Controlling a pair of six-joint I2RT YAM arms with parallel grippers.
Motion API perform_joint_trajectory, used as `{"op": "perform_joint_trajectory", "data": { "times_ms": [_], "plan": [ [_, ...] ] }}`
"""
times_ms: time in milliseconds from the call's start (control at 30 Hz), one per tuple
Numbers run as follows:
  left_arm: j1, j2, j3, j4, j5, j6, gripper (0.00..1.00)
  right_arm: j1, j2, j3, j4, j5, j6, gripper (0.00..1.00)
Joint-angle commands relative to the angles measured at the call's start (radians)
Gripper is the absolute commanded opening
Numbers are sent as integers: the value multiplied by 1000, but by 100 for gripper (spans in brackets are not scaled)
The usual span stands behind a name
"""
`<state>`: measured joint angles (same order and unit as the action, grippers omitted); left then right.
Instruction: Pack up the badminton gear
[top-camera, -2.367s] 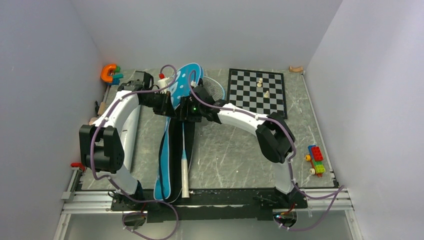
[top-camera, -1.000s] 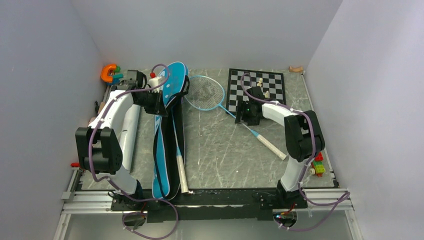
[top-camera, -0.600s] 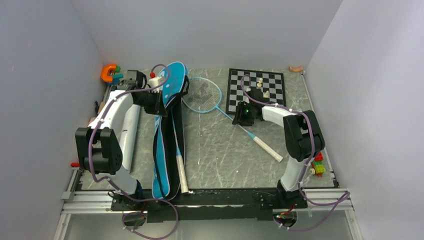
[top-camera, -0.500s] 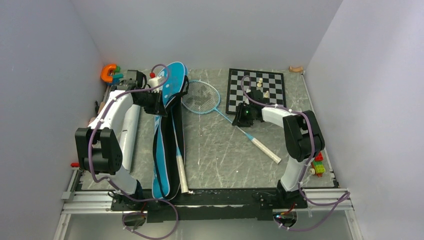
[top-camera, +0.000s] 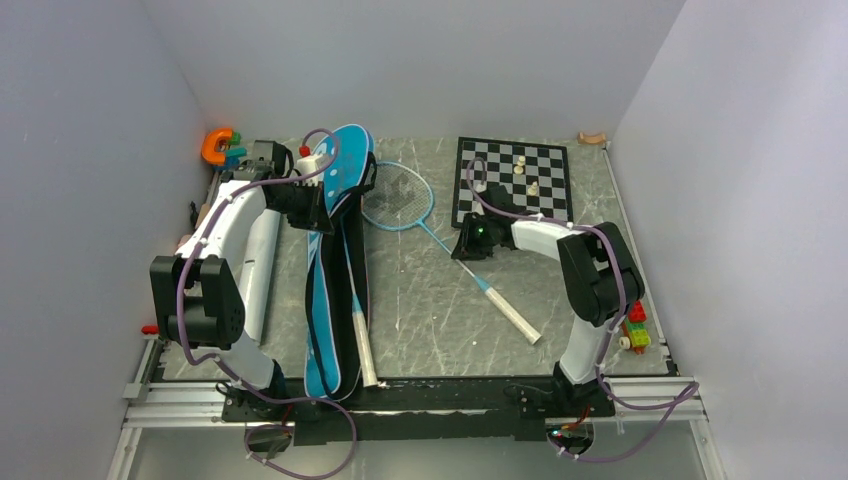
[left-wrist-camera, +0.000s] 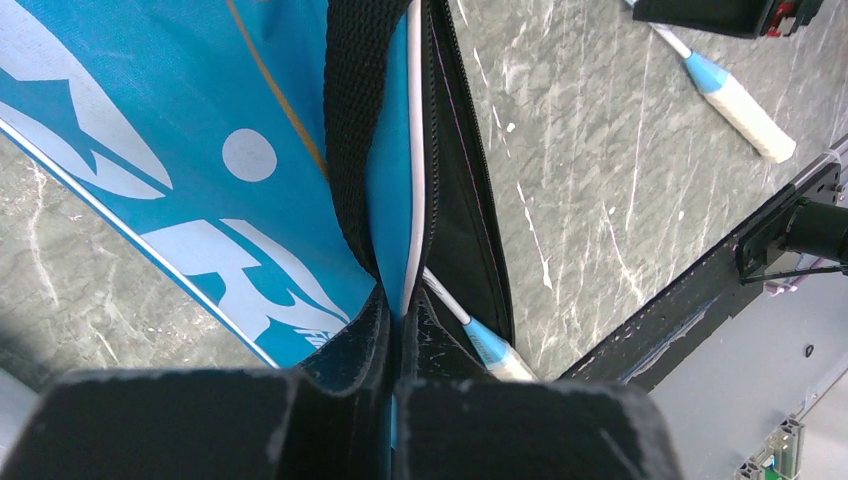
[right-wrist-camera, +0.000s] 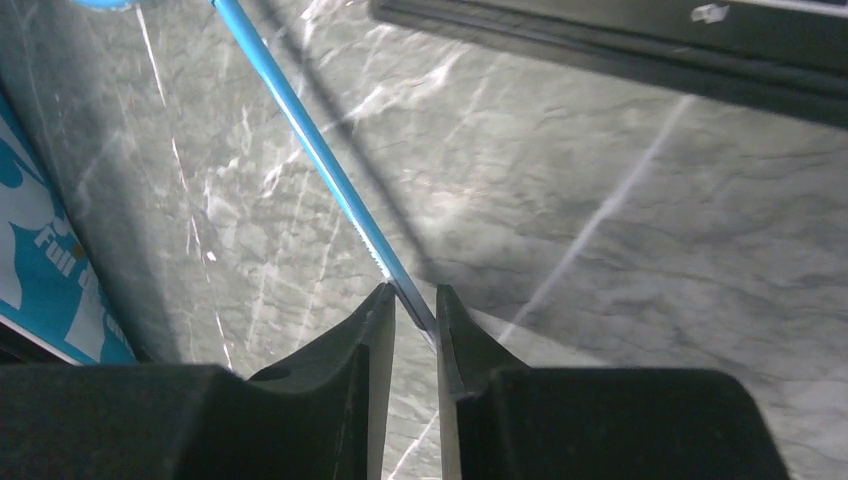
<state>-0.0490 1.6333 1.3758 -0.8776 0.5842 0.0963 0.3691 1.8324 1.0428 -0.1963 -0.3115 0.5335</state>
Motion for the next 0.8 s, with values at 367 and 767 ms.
{"op": "perform_joint_trajectory", "data": {
  "times_ms": [367, 767],
  "plan": [
    [10, -44, 45, -17, 38, 21, 0, 133, -56, -47, -48, 1, 15, 20],
    [10, -49, 45, -34, 31, 35, 0, 60, 121, -105, 228, -412, 110, 29]
  ]
}}
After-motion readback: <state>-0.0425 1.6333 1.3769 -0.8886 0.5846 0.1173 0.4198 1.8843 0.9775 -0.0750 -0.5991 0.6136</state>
